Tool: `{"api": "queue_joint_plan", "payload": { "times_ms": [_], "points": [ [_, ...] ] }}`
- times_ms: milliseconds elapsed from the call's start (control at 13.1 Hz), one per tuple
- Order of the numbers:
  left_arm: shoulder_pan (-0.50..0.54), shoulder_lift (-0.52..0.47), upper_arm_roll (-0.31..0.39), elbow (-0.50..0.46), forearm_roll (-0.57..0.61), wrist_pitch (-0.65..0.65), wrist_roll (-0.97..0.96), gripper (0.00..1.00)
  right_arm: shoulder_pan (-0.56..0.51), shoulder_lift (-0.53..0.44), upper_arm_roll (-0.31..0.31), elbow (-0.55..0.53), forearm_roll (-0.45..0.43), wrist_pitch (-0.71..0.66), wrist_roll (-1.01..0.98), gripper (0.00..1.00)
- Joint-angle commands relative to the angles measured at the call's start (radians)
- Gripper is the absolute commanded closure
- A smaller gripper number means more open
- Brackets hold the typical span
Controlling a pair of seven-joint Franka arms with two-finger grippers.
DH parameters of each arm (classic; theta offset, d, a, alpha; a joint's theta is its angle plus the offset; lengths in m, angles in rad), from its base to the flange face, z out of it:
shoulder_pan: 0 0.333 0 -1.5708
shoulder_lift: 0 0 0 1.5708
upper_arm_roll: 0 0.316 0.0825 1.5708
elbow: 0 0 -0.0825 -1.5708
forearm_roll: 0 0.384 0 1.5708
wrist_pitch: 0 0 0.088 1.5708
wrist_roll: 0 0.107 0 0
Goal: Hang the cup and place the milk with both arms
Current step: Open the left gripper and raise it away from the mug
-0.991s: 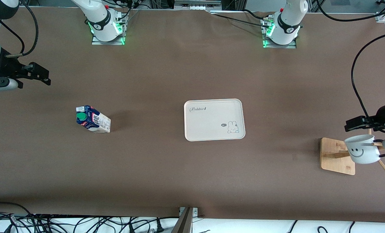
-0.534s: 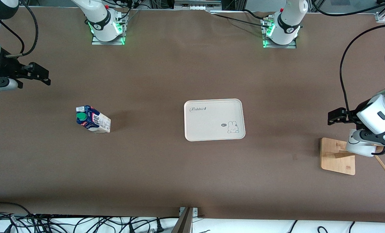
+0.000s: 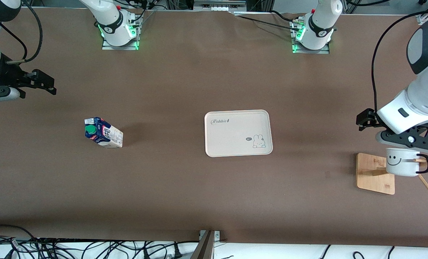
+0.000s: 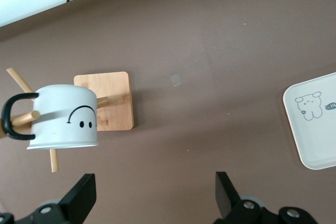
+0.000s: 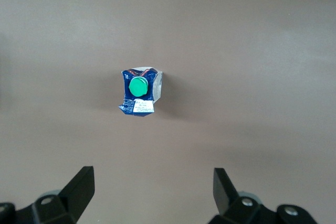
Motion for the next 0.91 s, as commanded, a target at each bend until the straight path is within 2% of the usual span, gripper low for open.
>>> {"api": "queue_joint_plan", "payload": {
  "times_ms": [0,152,229,381,610,839],
  "points": [
    [-0.018,-0.174,0.078,-0.225,-0.057,0.09,0.06,0.0,-0.005,0.009,0.003,0.022,-0.006,-0.013,0.005,0.0],
    [-0.029,-0.231,0.121,-0.283,-0.132,0.09,0.056,0.0,-0.005,0.007,0.002,0.022,-0.006,-0.013,0.005,0.0],
    [-0.037,-0.271,0.147,-0.322,-0.149,0.119,0.056,0.0,-0.005,0.009,0.002,0.022,-0.006,-0.013,0.005,0.0],
    [-0.057,-0.355,0.153,-0.441,-0.139,0.226,0.054,0.0,-0.005,0.009,0.002,0.022,-0.006,-0.013,0.005,0.0],
    [-0.054,-0.343,0.154,-0.445,-0.139,0.224,0.05,0.0,-0.005,0.009,0.002,0.022,-0.006,-0.012,0.005,0.0],
    [-0.089,-0.316,0.185,-0.382,-0.15,0.184,0.054,0.0,-0.005,0.009,0.002,0.022,-0.006,-0.013,0.005,0.0]
  ]
}}
